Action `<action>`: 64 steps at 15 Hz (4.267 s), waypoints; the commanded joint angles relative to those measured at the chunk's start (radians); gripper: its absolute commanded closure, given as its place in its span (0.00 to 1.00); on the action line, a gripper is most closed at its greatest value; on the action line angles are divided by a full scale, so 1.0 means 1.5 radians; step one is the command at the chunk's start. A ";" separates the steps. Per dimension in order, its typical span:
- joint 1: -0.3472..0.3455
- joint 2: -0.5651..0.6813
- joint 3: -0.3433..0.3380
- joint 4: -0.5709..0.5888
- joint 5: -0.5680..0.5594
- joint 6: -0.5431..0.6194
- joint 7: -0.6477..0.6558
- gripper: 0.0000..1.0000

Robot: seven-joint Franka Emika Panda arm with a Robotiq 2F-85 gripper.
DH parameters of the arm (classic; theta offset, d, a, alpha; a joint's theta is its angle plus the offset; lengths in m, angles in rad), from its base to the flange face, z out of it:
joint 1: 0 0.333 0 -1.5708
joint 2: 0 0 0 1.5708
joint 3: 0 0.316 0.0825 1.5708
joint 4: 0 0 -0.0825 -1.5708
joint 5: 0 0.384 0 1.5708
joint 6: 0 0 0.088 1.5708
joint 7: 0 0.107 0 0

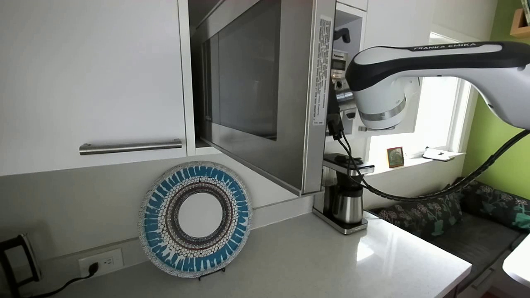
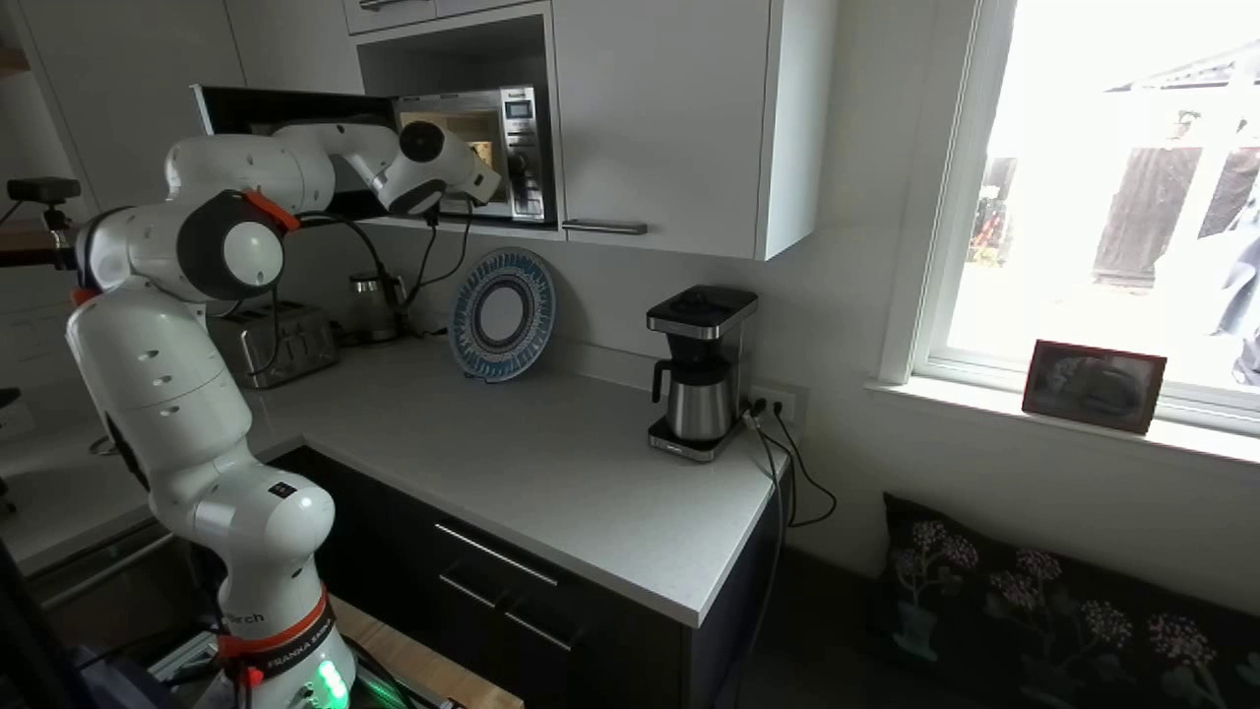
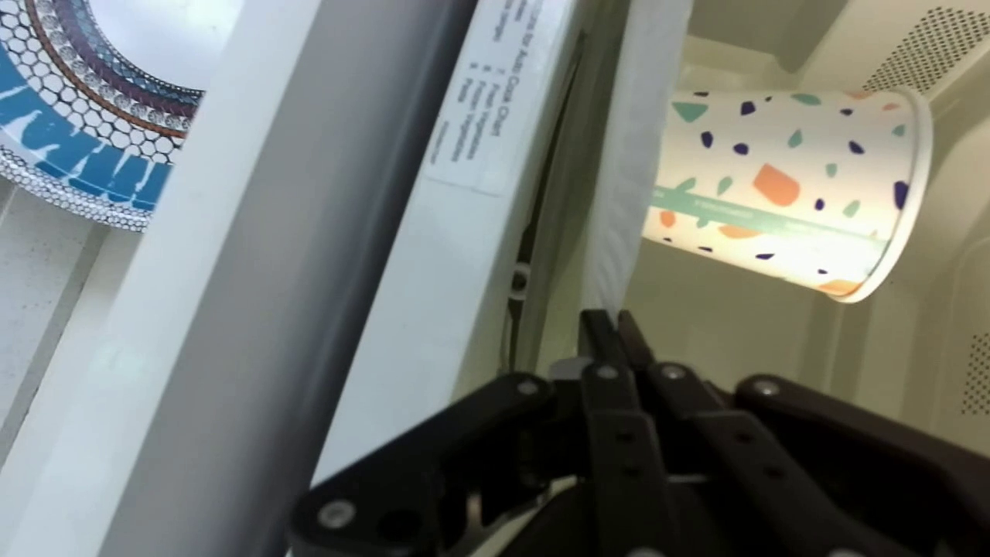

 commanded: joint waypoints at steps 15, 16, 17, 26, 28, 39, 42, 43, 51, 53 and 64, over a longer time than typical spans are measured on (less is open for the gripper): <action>0.043 -0.013 -0.004 -0.008 0.297 0.089 -0.191 1.00; 0.044 -0.015 -0.004 -0.008 0.314 0.089 -0.207 1.00; 0.043 -0.018 -0.005 -0.009 0.327 0.087 -0.221 1.00; 0.023 -0.061 -0.016 -0.058 0.280 0.026 -0.230 1.00; 0.024 -0.067 -0.016 -0.069 0.282 0.019 -0.228 1.00; 0.013 -0.094 -0.012 -0.124 0.216 0.022 -0.182 0.79; 0.017 -0.088 -0.013 -0.113 0.231 0.035 -0.193 0.81; 0.017 -0.088 -0.013 -0.112 0.231 0.036 -0.193 0.83; 0.024 -0.079 -0.015 -0.096 0.250 0.036 -0.208 0.12; 0.028 -0.071 -0.016 -0.083 0.262 0.038 -0.216 0.00; 0.029 -0.030 -0.019 -0.029 0.291 0.020 -0.237 0.60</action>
